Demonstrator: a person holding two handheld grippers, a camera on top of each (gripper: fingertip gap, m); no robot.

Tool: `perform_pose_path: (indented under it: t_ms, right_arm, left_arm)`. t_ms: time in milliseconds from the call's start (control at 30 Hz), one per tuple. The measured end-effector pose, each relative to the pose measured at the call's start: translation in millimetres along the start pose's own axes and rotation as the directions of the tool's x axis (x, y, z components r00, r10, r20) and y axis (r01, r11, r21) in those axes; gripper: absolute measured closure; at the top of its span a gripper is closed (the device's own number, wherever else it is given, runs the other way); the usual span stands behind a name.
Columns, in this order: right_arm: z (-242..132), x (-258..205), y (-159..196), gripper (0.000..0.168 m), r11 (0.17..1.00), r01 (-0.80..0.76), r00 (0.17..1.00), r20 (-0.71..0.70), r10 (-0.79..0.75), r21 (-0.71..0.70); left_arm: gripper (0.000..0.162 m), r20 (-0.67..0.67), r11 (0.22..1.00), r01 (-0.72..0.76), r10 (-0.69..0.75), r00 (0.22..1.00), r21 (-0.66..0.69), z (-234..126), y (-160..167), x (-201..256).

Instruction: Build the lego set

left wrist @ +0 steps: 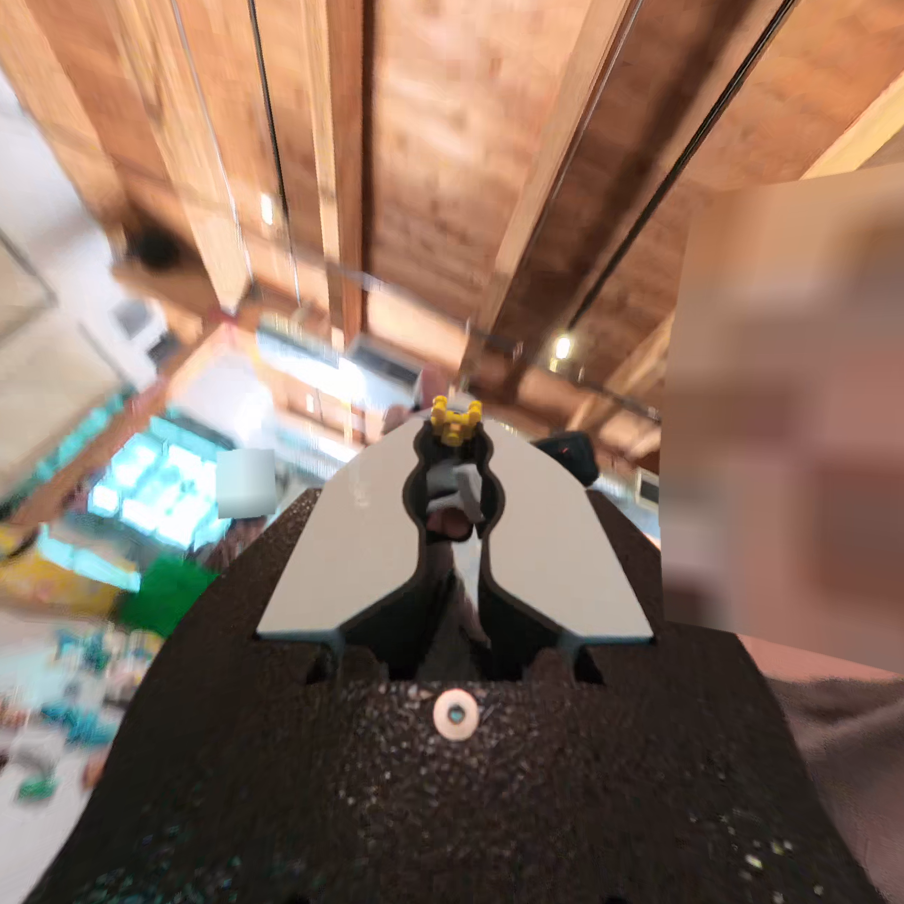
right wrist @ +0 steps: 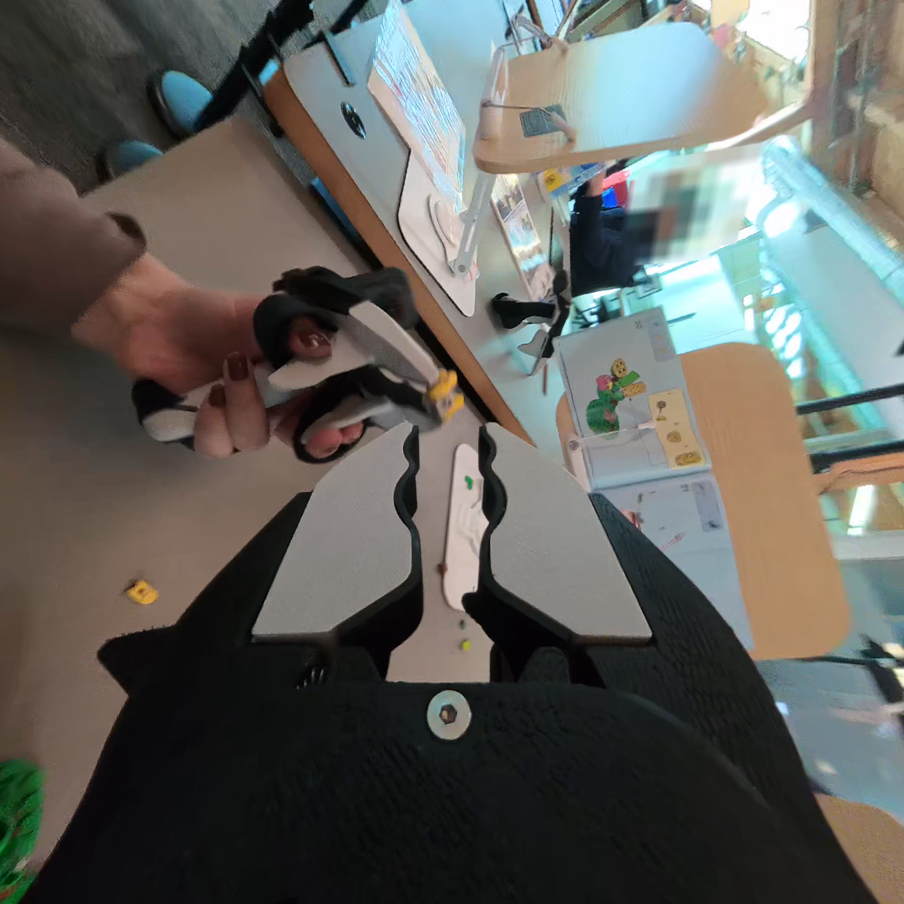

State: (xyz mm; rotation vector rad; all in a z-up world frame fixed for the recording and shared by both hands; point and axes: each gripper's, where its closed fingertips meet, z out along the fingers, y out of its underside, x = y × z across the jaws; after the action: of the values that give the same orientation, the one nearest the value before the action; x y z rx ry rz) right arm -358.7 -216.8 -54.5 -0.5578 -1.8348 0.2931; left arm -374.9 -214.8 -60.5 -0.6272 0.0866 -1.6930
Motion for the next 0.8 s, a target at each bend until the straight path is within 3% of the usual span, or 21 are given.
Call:
perform_pose_path:
  t_ms: [33,100,167,333,500,633,800]
  right_arm:
    - [-5.3,3.2,3.6,0.149,0.998,-0.059,0.997,0.040,0.059,-0.007]
    - [-13.7,-14.0,19.5,0.150,0.968,-0.219,0.937,0.251,0.244,-0.122]
    - [-21.2,-48.4,34.4,0.148,0.923,-0.269,0.808,0.457,0.371,-0.274]
    - [-14.8,-127.2,67.4,0.152,0.949,0.008,0.649,0.723,0.236,-0.316]
    - [1.2,-159.9,91.7,0.152,0.947,0.249,0.567,0.823,0.027,-0.202]
    - [4.4,-170.6,100.9,0.154,0.930,0.311,0.489,0.872,0.020,-0.196]
    - [7.6,-178.6,111.0,0.157,0.917,0.343,0.452,0.891,0.030,-0.205]
  left_arm:
    - [0.146,-0.006,0.992,-0.036,0.037,0.999,0.123,-4.3,-11.8,1.7]
    - [0.146,0.018,0.951,-0.101,0.101,0.995,0.293,-17.3,-27.0,2.6]
    - [0.146,0.052,0.945,-0.146,0.137,0.989,0.292,-21.5,-27.9,-0.3]
    - [0.145,0.093,0.926,-0.274,0.258,0.962,0.261,-24.9,-38.2,8.9]
    - [0.145,0.114,0.908,-0.323,0.303,0.946,0.268,-35.5,-55.1,15.2]
    - [0.146,0.125,0.899,-0.341,0.319,0.940,0.275,-39.8,-63.0,17.8]
    - [0.145,0.117,0.901,-0.341,0.321,0.940,0.267,-39.6,-63.4,19.0]
